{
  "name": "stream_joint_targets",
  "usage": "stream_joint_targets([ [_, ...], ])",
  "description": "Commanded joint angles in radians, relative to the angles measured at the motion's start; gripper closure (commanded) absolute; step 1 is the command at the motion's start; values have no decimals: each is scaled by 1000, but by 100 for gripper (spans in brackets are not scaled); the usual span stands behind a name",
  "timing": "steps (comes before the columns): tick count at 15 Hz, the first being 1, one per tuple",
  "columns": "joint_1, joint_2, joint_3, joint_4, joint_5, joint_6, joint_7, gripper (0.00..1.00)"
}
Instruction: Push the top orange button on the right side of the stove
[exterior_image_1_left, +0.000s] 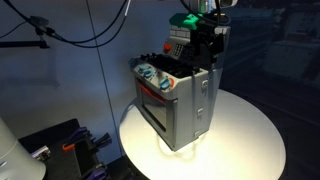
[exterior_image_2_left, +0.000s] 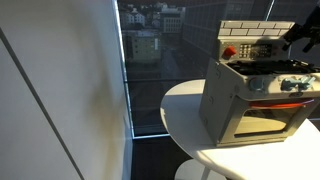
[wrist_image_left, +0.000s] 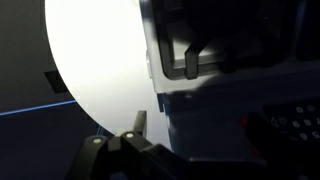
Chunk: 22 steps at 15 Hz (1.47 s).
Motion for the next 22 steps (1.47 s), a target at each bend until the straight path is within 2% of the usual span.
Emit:
stream_joint_targets([
  [1, -11, 17, 10, 25, 34, 14, -38, 0],
  [11, -11, -2, 10, 10, 38, 0, -41, 0],
  [22, -5, -33, 1, 4, 10, -132, -16, 0],
])
